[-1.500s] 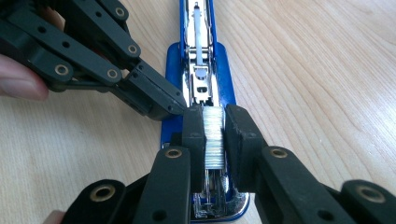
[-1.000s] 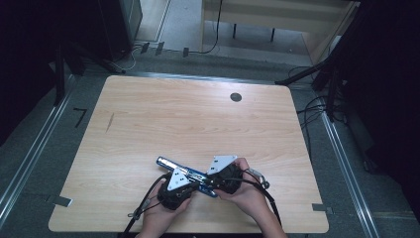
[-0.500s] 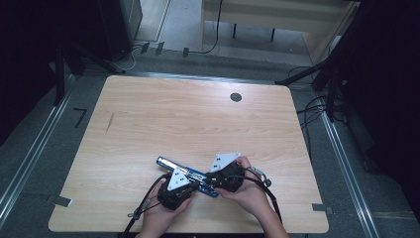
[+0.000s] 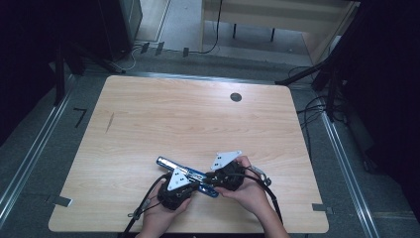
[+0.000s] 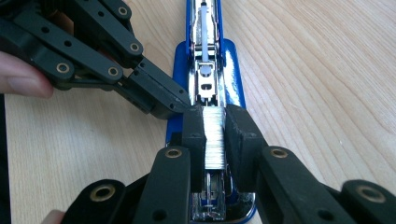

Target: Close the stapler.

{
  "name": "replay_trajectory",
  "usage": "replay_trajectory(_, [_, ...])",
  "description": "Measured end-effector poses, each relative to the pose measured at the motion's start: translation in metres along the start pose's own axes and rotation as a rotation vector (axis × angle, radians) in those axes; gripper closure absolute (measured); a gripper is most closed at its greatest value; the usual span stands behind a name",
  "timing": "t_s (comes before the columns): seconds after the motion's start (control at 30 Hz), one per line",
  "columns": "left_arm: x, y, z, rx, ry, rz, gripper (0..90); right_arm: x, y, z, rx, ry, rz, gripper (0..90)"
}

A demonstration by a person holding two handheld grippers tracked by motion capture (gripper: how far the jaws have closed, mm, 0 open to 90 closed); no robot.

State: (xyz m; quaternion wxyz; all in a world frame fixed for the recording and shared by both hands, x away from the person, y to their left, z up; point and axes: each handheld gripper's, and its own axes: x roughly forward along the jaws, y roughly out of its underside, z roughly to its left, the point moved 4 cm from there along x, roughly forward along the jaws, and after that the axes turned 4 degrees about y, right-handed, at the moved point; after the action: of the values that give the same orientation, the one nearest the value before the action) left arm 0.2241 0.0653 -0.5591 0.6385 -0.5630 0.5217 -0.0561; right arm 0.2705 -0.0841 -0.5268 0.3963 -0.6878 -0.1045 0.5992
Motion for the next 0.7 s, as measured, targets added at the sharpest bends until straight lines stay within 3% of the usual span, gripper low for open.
replay_trajectory(0.2, [-0.0001,0.0,0.0,0.001,-0.001,0.002,90.0,0.0022,-0.0005,0.0004,0.01,0.001,-0.017,79.8])
replay_trajectory(0.4, [-0.0001,0.0,-0.0001,-0.002,-0.002,0.001,90.0,0.0013,-0.002,0.0021,-0.022,0.014,-0.038,79.8])
replay_trajectory(0.57, [0.0,0.0,0.0,-0.001,0.0,-0.001,90.0,-0.0052,-0.0008,-0.0008,0.004,-0.016,-0.033,79.8])
replay_trajectory(0.7, [-0.0001,0.0,0.0001,-0.001,0.0,0.001,90.0,-0.0072,0.0005,-0.0061,0.051,-0.041,-0.039,79.9])
